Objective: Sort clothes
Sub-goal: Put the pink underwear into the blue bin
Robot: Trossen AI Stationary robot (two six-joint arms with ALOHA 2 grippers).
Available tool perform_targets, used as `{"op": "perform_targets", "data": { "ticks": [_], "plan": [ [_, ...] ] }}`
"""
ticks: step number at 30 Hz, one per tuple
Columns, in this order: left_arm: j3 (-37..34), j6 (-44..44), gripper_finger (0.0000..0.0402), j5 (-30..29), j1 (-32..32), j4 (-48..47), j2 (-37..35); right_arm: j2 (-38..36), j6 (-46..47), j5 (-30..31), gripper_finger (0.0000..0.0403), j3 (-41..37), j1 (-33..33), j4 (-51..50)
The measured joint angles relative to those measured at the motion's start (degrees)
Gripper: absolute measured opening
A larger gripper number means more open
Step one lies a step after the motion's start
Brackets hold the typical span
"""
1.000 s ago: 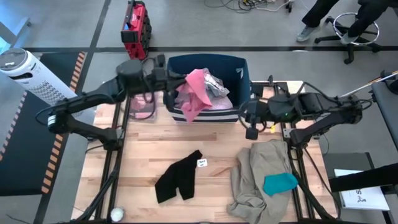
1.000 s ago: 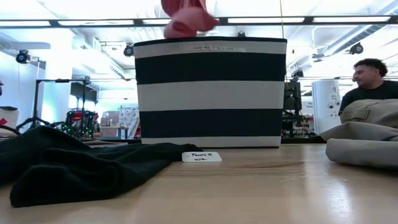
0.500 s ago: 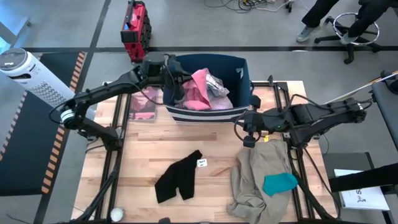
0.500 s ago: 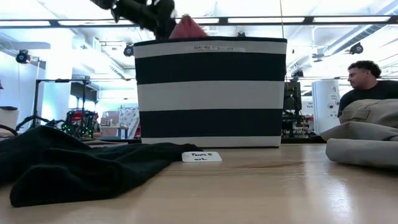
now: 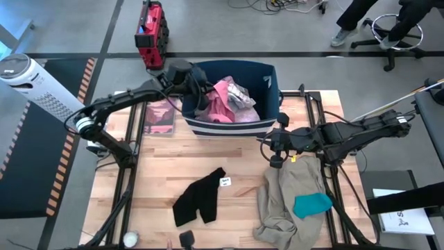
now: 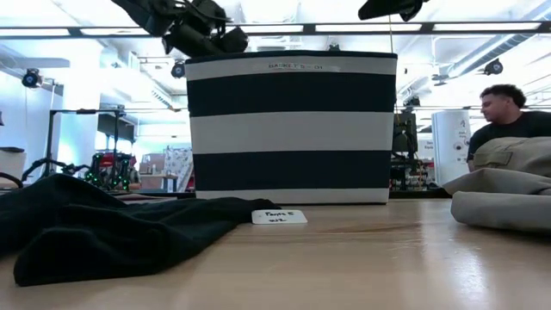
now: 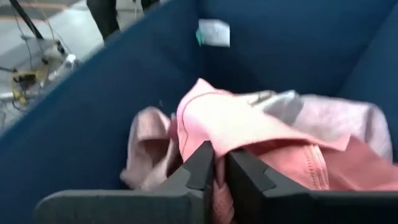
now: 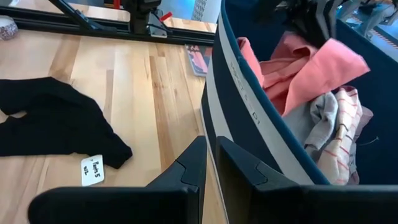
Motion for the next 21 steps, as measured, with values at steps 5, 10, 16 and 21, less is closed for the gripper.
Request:
{"op": "perform_targets", "data": {
  "ticks": [5, 10, 16, 21],
  "plan": [
    [3.4, 0.0, 0.0082, 0.0, -1.0, -0.2, -0.1, -0.1, 0.8, 0.0, 0.0023, 0.1, 0.0, 0.0],
    [5.3, -0.5, 0.0146, 1.1, -2.5, -2.1, -0.1, -0.1, 0.8, 0.0, 0.0023, 0.1, 0.0, 0.0],
    [5.8, -0.3, 0.0171, 1.1, -3.3, -1.6, 1.0, -0.1, 0.8, 0.0, 0.0023, 0.1, 0.0, 0.1],
    [5.8, -0.1, 0.0136, 1.1, -3.2, -1.9, 6.6, 0.0, 0.8, 0.0, 0.0023, 0.1, 0.0, 0.0]
  ]
}}
